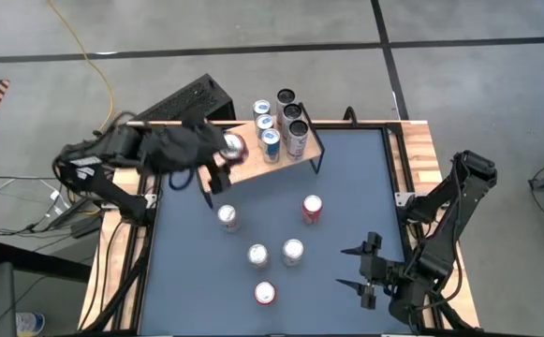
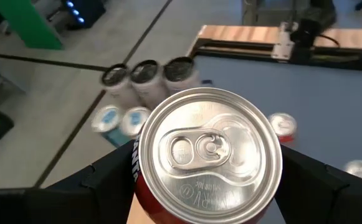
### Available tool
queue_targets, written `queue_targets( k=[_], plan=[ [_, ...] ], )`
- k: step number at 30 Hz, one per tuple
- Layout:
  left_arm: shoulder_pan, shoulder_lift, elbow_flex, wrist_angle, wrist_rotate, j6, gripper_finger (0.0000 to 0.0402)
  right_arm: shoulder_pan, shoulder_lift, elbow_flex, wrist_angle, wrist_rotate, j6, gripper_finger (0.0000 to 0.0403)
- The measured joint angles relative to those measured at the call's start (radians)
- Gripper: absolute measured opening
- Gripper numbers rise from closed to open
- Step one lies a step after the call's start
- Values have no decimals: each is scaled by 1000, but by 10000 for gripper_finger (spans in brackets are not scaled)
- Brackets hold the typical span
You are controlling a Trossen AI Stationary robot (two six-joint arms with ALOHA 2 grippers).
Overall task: Place canned beverage on shelf
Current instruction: Put the bottom right red soda can on the shelf
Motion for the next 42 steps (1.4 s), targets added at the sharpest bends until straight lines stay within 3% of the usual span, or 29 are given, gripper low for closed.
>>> queue_targets(
  k=[3, 5, 9, 15, 19, 23, 29, 34, 42],
  plan=[
    [91, -24, -21, 15, 106, 35, 289, -8, 0, 0, -1, 0, 0, 330],
    [153, -55, -97, 50, 170, 53, 289, -8, 0, 0, -1, 0, 0, 330],
    [273, -152, -352, 211, 270, 85, 289, -8, 0, 0, -2, 0, 0, 330],
    [500, -328, -713, 637, 466, 89, 289, -9, 0, -1, -17, 0, 0, 330],
    [660, -352, -857, 701, 631, 30, 289, -16, 0, -1, -16, -1, 0, 330],
    [766, -334, -885, 716, 710, 1, 289, -29, 0, -1, -21, -5, 0, 330],
    [828, -258, -797, 717, 793, -48, 289, -51, 0, -1, -42, -8, 0, 330],
    [829, -170, -761, 630, 798, -12, 289, -57, 0, -1, -46, -9, -24, 330],
    [815, -70, -755, 698, 745, 51, 289, -68, 0, -1, -46, -21, -25, 330]
  ],
)
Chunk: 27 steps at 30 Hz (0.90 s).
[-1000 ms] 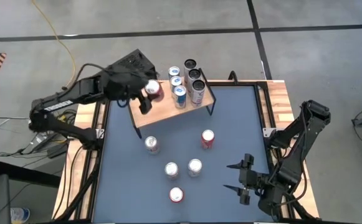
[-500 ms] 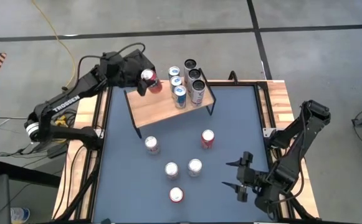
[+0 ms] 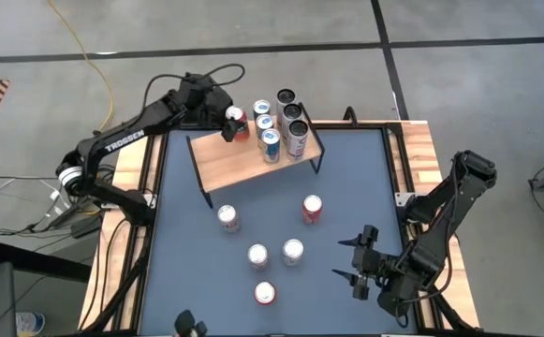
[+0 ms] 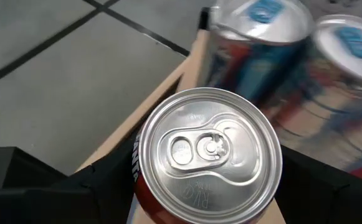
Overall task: Place canned beverage on shelf
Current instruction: Put the bottom right red soda can on the shelf
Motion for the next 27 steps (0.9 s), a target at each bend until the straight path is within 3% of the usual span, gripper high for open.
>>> queue_targets(
  k=[5, 27],
  plan=[
    [3, 19, 12, -15, -34, 28, 289, -6, 0, 0, 2, -11, 6, 330],
    [3, 19, 12, -25, 48, 42, 292, -12, 0, 0, -14, -12, -1, 331]
  ],
)
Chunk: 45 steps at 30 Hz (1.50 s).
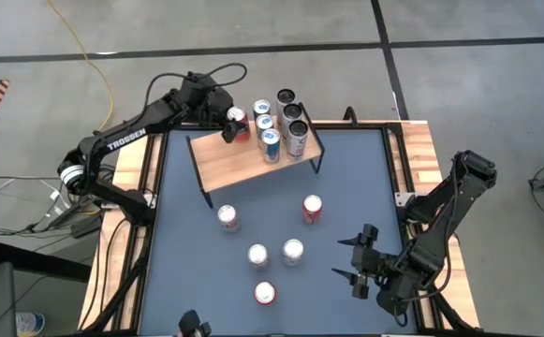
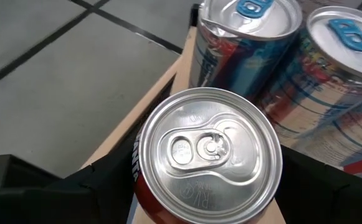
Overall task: Place canned beverage on shelf
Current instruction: Put the bottom right red soda can on the shelf, then put the bottom red soda can on the shelf aligned with the other red soda can
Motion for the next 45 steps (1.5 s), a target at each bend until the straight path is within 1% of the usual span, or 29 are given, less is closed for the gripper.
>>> queue_targets(
  k=[3, 8, 11, 15, 23, 28, 30, 35, 38, 40, 42, 45],
  plan=[
    [-6, 0, 0, -3, -20, -10, 309, 0, 0, 0, 0, 0, 0, 331],
    [-6, 0, -1, -28, -57, -16, 360, 0, 0, 0, 0, 0, 0, 331],
    [-13, 0, -1, -25, -64, -15, 375, 0, 0, 0, 0, 0, 0, 331],
    [-19, -1, -1, -25, -69, -13, 378, 0, 0, 0, 0, 0, 0, 331],
    [-32, -41, -2, -27, -72, -17, 379, 0, 0, 0, 0, 0, 0, 331],
    [-32, -102, -2, -30, -80, -18, 380, 0, 0, 0, 0, 0, 1, 331],
    [-32, -131, -2, -43, -98, -17, 380, 0, 0, 0, 0, 0, 1, 331],
    [-37, -220, -2, -117, -128, -18, 380, 1, 0, 0, 2, -1, 1, 331],
    [-91, -297, -2, -153, -110, -25, 380, 9, 0, 0, 7, -1, 1, 331],
    [-168, -348, -1, -183, -103, -25, 380, 10, 0, 0, 5, -2, 1, 331],
    [-275, -383, -1, -209, -112, -30, 380, 10, 0, 0, 3, -2, 0, 331],
    [-480, -411, -1, -220, -180, -81, 380, 7, 0, 0, 3, -2, 0, 331]
  ],
)
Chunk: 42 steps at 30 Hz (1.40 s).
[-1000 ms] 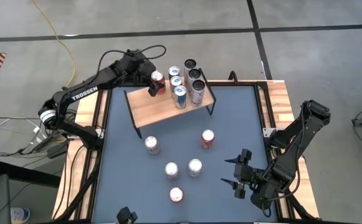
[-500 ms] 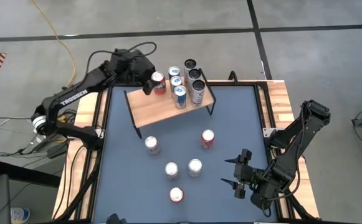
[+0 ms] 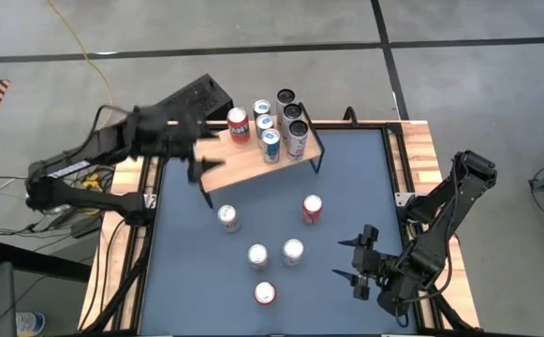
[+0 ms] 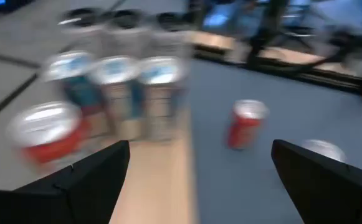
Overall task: Place canned beverage on shelf
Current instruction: Put the bottom red soda can on the shelf aligned with the other red soda can
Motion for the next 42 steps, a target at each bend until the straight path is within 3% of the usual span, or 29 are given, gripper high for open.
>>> queue_targets(
  k=[2, 7, 14, 18, 25, 28, 42],
  plan=[
    [-147, -1, 0, 6, -64, -20, 380, -1, 0, 0, 0, 0, 0, 331],
    [-475, 74, 0, 60, -340, -47, 380, -1, 0, 0, 12, 0, 0, 331],
    [-770, 291, 1, 295, -435, -73, 380, 19, 0, 0, 24, 0, 0, 331],
    [-878, 403, 21, 335, -522, -145, 380, 23, 0, 0, 23, -4, 0, 331],
    [-965, 588, 48, 365, -663, -204, 380, 21, 0, 0, 31, -34, -1, 331],
    [-963, 640, 48, 369, -647, -284, 380, 30, 0, 0, 47, -38, -1, 331],
    [-961, 780, 48, 475, -674, -286, 380, 41, 0, 0, 50, -48, 0, 331]
  ],
)
